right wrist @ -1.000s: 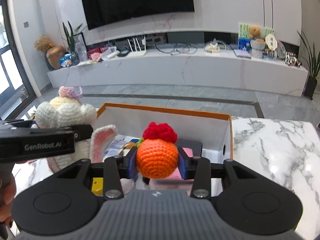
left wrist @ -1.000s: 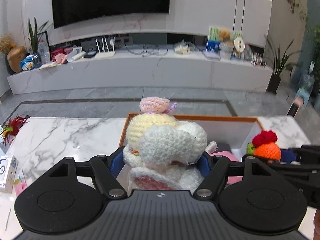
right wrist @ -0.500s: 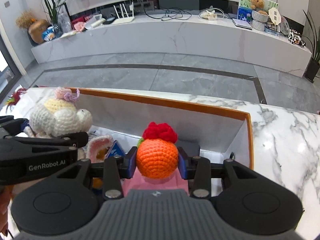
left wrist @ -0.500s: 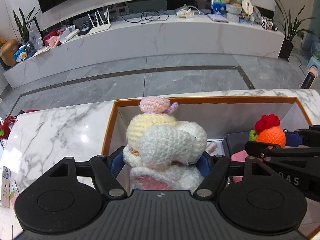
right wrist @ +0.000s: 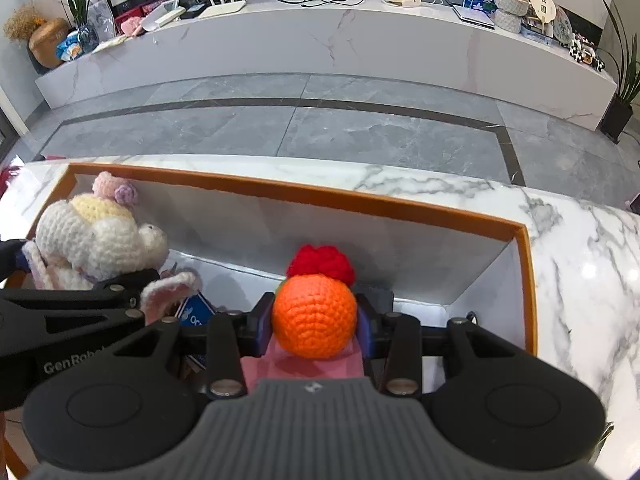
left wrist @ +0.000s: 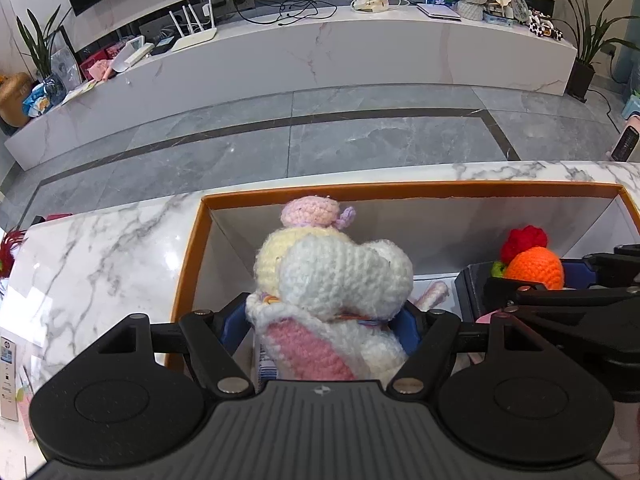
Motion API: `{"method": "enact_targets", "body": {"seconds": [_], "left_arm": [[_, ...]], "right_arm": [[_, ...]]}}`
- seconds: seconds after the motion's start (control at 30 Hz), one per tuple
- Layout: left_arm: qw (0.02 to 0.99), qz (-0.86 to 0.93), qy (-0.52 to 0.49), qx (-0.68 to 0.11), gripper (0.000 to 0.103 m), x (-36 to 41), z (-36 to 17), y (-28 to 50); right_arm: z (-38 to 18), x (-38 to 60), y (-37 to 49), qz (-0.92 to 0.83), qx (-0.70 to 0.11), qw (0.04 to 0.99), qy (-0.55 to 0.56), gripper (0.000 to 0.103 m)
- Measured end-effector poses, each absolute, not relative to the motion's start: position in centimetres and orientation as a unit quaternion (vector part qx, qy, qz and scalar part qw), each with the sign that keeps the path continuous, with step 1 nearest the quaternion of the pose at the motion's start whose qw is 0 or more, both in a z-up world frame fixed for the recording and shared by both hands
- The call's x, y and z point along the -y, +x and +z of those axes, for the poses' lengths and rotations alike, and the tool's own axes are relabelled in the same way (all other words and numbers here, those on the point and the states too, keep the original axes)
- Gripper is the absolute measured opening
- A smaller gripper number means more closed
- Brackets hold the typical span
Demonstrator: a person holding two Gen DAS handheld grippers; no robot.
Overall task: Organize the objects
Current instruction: 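Lower both grippers into the box and open them to release the plush and ball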
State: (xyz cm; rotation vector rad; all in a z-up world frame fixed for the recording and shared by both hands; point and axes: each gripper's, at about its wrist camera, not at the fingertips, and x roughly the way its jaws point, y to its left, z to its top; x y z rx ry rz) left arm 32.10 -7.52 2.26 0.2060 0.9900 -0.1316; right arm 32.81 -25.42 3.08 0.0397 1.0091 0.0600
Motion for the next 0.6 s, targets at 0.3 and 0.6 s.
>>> {"method": "enact_targets", "body": {"seconds": [0.3,0.6], "left_arm": [[0.875,-0.066,0.079,-0.473,0.084,6.9,1.9,32.2],[0.879,-0.068,0.079,-0.466,0.087,7.0,1.8,32.0]], "right_arm": [[2.0,25.4,33.6,0.012,-0.493,0.870,0.025,0.043],[1.9,25.4,33.4,0.016,-0.485,0.874,0.023,0.047]]}}
